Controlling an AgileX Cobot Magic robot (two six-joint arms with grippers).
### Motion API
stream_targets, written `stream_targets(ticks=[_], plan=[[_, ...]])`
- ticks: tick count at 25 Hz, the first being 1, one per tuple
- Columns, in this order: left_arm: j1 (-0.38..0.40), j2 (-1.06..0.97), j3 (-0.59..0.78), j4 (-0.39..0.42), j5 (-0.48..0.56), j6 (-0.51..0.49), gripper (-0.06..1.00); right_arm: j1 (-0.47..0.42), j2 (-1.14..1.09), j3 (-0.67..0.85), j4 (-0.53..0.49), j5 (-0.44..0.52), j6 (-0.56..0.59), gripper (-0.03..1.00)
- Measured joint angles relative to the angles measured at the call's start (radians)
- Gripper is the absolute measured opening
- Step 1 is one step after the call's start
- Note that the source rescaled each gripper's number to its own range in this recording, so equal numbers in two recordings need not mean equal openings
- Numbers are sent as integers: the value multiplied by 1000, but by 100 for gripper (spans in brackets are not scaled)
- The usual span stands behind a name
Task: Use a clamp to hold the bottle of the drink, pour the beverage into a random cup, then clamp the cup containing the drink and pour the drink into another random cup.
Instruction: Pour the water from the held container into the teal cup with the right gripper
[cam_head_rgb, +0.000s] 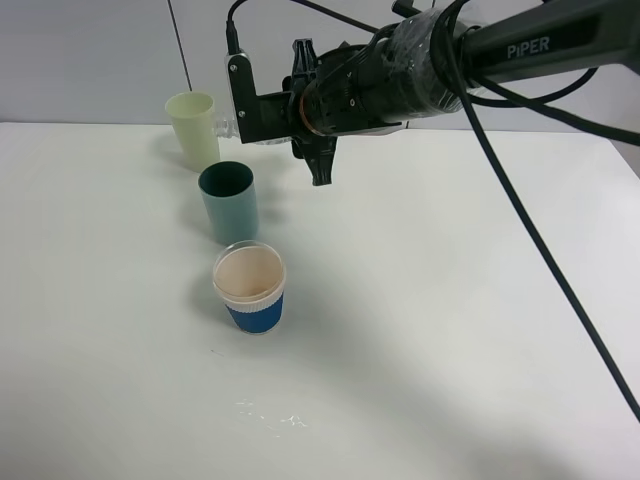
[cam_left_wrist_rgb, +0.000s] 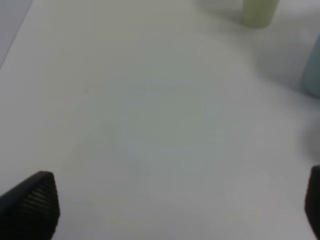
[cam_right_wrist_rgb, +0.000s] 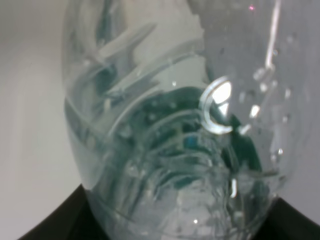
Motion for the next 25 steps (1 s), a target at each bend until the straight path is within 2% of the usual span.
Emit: stream_targets(ticks=[25], plan=[[0, 0, 0, 0, 0, 0, 100, 0, 0, 0, -41, 42, -212, 0]])
